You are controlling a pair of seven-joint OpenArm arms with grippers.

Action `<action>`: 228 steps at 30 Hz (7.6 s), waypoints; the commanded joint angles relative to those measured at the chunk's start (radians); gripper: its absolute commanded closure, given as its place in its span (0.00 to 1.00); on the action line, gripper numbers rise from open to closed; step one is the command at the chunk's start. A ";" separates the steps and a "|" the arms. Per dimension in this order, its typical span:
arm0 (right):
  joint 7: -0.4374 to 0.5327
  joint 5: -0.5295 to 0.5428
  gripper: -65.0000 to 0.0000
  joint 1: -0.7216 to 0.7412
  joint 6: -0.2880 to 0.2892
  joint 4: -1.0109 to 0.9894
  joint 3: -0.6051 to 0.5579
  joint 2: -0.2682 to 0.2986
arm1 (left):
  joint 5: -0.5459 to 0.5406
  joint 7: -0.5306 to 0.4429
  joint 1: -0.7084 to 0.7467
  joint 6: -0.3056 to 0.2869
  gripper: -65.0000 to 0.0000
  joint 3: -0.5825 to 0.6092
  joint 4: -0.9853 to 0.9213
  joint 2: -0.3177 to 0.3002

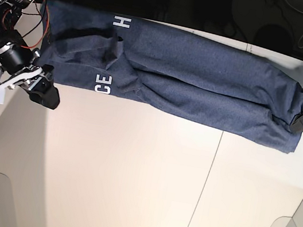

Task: Layout the t-shirt on the table in an organized manner, then fold the t-shirt properly
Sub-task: 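Fold the shirt end held by the left gripper over toward the middle, then lift the folded shirt end with the right gripper and fold it over, then press and tuck the folded shirt edges with both grippers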

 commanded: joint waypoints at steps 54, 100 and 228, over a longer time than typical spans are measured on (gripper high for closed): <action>0.027 -0.006 0.61 0.013 0.000 0.017 0.123 0.057 | -0.009 0.031 -0.044 -0.009 0.49 0.592 0.314 0.313; -0.150 0.204 0.46 -0.036 0.003 -0.544 -0.065 0.235 | -0.009 0.107 -0.048 -0.009 0.50 0.465 0.527 0.295; 0.088 -0.311 1.00 0.036 -0.135 0.100 -0.436 -0.174 | 0.911 -0.359 -0.030 0.261 1.00 0.322 0.573 0.281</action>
